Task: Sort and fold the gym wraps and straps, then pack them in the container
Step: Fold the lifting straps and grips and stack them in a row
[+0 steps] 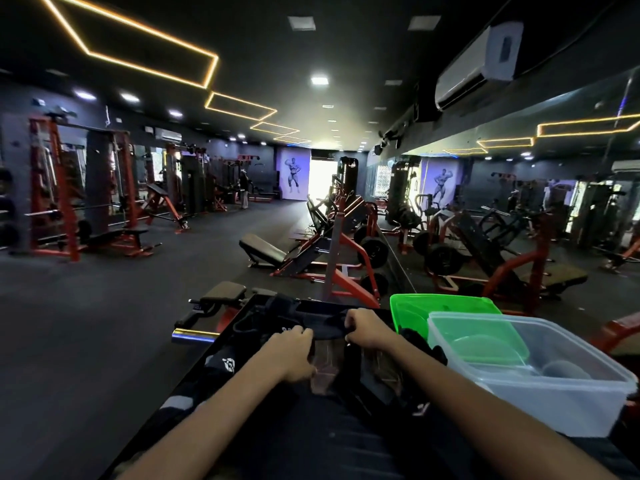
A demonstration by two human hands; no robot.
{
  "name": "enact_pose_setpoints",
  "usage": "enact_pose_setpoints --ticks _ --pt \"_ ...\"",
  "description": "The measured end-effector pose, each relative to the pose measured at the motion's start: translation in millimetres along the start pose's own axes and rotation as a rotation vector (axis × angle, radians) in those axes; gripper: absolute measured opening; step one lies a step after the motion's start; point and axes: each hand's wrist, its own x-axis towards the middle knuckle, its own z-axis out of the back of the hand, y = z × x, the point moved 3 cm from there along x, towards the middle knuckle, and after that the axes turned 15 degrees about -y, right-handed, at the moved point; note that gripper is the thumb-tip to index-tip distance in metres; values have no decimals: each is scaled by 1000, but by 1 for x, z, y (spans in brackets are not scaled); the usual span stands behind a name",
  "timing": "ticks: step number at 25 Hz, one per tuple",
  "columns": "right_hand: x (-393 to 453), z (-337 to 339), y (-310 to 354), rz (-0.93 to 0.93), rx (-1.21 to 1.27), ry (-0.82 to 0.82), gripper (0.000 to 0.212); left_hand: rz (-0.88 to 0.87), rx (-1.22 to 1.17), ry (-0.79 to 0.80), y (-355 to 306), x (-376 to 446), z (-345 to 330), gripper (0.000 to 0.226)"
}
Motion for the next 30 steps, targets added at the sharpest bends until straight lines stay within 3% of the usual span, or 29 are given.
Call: enact_pose_setpoints --ticks 4,6,10,14,17,20,22,25,26,28,30 --pt "33 -38 -13 -129 -20 87 63 -61 -177 28 15 21 -28 51" --pt "43 -57 -20 -196 25 78 72 -88 -273 70 17 31 -46 57" --pt "49 -55 -32 -174 41 34 45 -169 -304 289 13 33 -77 83" --pt "52 -19 -37 -415 549 -199 10 -110 -362 198 20 37 -80 74" --pt "49 2 -17 -528 913 -185 26 23 -508 176 33 42 -78 60" --pt "39 20 -2 -596 1133 -34 17 200 -700 190 43 42 -79 43" --pt "29 28 -6 -525 905 99 28 217 -734 183 38 35 -77 38" --pt "14 36 -26 -238 9 100 44 142 -699 241 12 26 -75 46" --pt "7 34 -33 -192 -181 141 49 118 -645 270 2 26 -77 45" --pt "-6 24 -47 -188 -333 269 55 118 -533 304 -13 25 -82 34" --pt "-17 21 -53 -176 -341 273 54 190 -535 276 -20 22 -85 23"
